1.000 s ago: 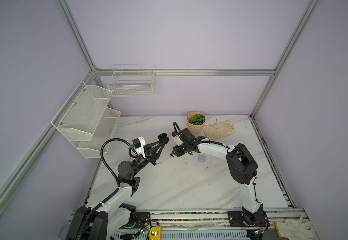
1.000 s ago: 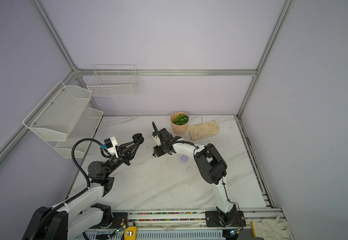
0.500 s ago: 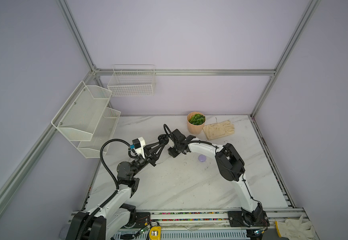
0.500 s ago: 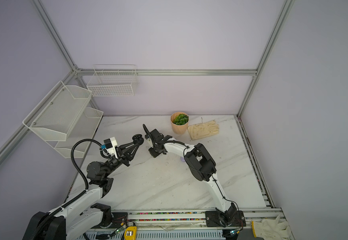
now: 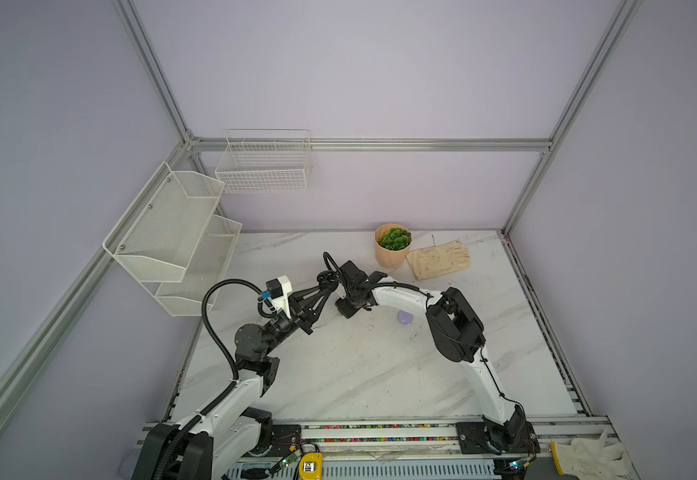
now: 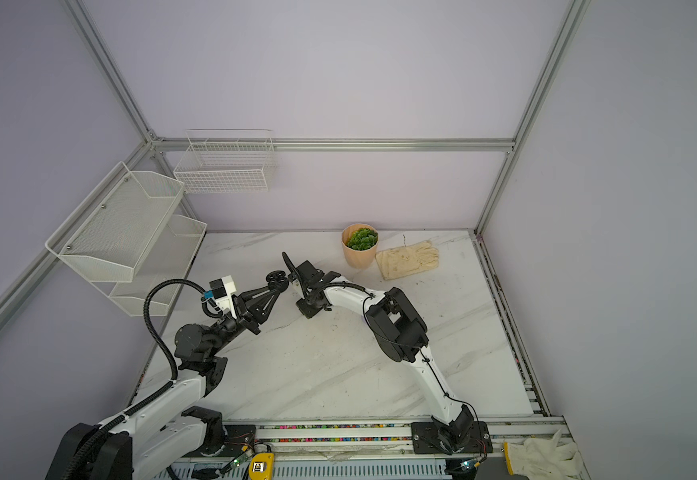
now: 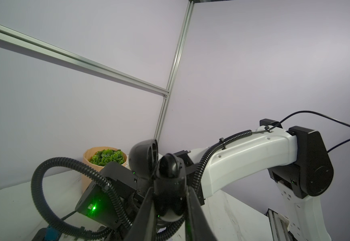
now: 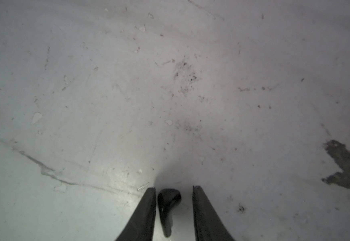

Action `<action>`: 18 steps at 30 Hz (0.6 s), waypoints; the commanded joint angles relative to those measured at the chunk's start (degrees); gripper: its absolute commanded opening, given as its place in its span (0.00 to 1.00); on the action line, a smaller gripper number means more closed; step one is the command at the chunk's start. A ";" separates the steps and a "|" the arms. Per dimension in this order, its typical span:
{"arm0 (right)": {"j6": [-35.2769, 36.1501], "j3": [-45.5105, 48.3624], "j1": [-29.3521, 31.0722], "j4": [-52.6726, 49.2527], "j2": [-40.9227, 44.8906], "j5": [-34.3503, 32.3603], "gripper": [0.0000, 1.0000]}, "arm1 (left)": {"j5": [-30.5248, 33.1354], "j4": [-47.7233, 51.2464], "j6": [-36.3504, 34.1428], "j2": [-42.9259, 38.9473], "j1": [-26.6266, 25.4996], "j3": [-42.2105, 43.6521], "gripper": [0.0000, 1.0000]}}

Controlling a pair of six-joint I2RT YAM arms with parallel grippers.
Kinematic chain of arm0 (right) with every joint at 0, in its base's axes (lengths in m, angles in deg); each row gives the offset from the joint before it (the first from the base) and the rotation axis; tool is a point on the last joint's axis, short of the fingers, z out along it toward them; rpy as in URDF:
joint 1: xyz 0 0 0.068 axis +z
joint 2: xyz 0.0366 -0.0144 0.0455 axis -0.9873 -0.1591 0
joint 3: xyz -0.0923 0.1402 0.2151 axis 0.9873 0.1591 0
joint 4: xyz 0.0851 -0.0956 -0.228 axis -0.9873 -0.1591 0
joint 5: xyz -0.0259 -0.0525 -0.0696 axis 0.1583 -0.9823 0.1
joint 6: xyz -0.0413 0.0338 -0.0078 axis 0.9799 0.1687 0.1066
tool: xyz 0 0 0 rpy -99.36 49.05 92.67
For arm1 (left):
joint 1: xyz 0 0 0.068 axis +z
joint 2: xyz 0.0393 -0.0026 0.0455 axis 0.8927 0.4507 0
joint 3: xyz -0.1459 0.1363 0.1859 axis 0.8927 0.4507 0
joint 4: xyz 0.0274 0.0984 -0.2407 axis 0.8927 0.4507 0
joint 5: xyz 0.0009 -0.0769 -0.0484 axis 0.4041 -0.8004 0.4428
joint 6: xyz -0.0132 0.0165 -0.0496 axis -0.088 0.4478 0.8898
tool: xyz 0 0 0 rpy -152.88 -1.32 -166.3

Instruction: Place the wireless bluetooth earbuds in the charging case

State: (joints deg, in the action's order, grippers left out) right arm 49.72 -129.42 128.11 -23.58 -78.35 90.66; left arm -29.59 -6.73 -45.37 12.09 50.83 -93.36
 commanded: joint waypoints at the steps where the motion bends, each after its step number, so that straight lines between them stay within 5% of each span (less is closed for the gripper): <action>1: 0.95 -1.52 0.30 -2.84 -1.63 -1.05 0.33 | -0.16 -2.09 0.54 -1.04 0.52 1.77 0.00; 18: -2.30 -3.23 1.11 -4.49 -2.08 -3.72 0.24 | -0.15 -1.29 0.06 -1.31 0.60 1.51 0.00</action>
State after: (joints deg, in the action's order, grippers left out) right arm 48.32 -131.46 128.55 -25.38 -79.31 88.40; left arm -29.59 -6.69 -45.42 11.72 51.01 -93.36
